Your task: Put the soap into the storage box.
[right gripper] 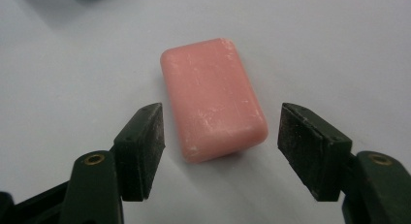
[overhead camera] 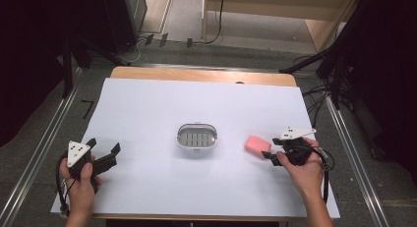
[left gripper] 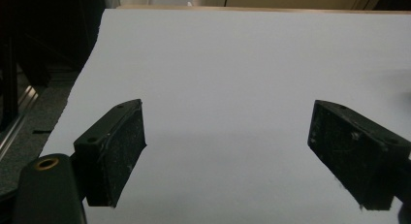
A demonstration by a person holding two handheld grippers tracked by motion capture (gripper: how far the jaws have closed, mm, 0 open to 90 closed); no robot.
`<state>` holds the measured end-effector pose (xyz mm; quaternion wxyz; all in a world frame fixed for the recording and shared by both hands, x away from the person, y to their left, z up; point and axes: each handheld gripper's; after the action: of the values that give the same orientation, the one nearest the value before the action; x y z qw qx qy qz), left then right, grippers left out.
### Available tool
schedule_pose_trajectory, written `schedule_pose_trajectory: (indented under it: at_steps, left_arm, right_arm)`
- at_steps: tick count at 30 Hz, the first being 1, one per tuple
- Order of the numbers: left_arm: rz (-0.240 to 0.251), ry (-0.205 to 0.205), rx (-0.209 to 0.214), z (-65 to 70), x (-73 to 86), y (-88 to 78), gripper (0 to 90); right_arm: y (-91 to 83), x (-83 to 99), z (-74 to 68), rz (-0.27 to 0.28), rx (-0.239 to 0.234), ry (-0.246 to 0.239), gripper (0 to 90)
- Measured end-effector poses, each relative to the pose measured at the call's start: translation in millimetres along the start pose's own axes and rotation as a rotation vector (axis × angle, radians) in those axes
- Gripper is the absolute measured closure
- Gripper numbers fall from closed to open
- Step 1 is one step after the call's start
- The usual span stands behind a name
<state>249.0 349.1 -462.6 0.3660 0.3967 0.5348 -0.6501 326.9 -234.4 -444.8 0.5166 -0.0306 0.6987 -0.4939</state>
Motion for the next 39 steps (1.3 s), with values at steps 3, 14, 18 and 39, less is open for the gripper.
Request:
schedule_pose_trajectory:
  at_steps: [3, 14, 18, 39]
  left_arm:
    - [0.0, 0.0, 0.0, 0.0, 0.0, 0.0, 14.2]
    - [0.001, 0.0, 0.0, 0.0, 0.0, 0.2, 14.2]
    - [0.0, 0.002, 0.0, -0.2, 0.0, 0.1, 14.2]
    - [0.0, 0.0, 0.001, -0.1, 0.0, 0.4, 14.2]
  right_arm:
    - [4.3, -4.1, 0.8, -0.013, -0.011, -0.013, 33.7]
    - [16.9, -13.6, 3.7, -0.079, -0.027, -0.037, 31.9]
    - [22.0, -16.8, 5.2, -0.095, -0.042, -0.046, 32.0]
    - [36.1, -25.8, 5.2, -0.172, -0.07, -0.088, 35.0]
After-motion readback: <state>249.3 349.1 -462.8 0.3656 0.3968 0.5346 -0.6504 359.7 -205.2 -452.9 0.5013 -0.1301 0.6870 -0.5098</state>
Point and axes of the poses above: each handheld gripper's, and its own axes: y roughly forward along the jaws, x roughly out of its underside, z roughly to its right, and after that the axes turned 4 degrees about -y, right-handed
